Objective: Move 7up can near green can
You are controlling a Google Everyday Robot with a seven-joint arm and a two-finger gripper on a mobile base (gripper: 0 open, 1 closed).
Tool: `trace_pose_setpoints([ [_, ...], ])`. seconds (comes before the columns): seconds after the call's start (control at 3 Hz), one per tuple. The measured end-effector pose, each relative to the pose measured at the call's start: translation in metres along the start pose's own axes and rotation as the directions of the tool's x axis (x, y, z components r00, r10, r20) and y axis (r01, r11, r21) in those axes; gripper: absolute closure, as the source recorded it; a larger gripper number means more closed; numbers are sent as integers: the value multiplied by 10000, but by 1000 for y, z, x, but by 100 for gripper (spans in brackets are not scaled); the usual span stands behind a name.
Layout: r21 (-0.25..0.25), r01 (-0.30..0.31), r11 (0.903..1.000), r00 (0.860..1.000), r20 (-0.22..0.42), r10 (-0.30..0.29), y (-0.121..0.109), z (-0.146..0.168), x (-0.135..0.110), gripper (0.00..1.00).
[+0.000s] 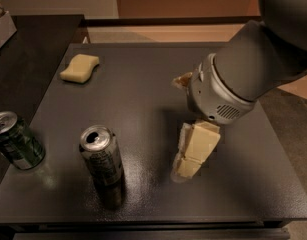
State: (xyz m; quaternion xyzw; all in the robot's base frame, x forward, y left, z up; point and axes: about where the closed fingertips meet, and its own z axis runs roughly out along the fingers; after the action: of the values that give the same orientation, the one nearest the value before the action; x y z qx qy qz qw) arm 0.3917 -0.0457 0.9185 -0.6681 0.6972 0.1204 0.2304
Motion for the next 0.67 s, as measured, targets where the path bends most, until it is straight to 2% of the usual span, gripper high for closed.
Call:
trace_pose_setpoints([
  [0.67, -685, 279, 9973, 9964, 814, -223, 24, 45, -46, 0],
])
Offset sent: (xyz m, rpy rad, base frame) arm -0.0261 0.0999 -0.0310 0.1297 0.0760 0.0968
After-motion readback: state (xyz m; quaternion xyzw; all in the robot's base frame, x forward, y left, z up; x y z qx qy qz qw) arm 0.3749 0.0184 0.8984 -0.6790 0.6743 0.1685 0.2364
